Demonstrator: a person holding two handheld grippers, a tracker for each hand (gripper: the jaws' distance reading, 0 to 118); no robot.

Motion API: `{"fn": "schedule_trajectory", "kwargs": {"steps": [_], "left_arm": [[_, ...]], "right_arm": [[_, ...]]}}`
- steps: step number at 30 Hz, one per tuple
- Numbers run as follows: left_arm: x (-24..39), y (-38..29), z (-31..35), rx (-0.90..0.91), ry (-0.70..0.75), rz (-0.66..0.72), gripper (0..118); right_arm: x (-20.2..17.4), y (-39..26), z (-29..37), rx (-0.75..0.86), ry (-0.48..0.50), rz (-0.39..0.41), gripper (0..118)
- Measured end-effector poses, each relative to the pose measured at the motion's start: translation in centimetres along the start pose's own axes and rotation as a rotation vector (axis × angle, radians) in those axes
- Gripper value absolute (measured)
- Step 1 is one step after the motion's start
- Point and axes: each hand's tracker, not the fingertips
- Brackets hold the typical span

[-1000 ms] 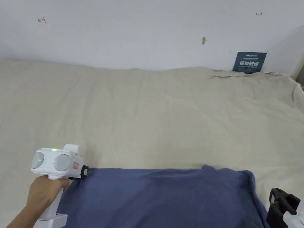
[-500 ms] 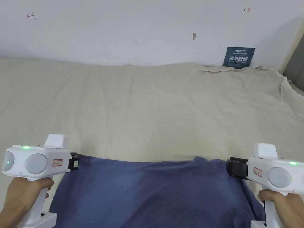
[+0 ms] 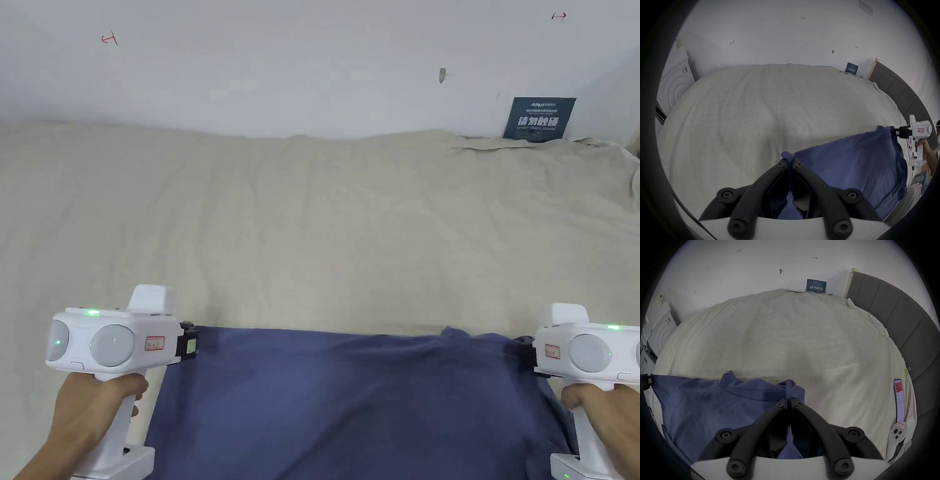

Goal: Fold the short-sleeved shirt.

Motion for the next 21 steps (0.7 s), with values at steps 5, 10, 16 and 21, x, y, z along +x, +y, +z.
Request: {"fn": "schedule_trajectory", "kwargs": {"steps": [5, 10, 16, 21], "left_arm": [[-0.8, -0.5, 0.2, 0.011, 0.013, 0.015, 2], [-0.9, -1.4, 2.0, 0.027, 0.028, 0.03, 2], [-1.2, -3.1, 5.5, 0.046, 0.038, 0.043, 2], [-2.0, -5.9, 8.2, 0.042, 0.048, 0.052, 2]], "right_arm": [[1.2, -1.0, 4.6, 0.117, 0.052, -0.003, 1], [2.3, -2.4, 11.0, 0.225, 0.123, -0.018, 1], [3.2, -5.7, 17.6, 0.306, 0.178, 0.009, 1], [4.0, -9.9, 21.6, 0.335, 0.211, -0.009, 1]]}}
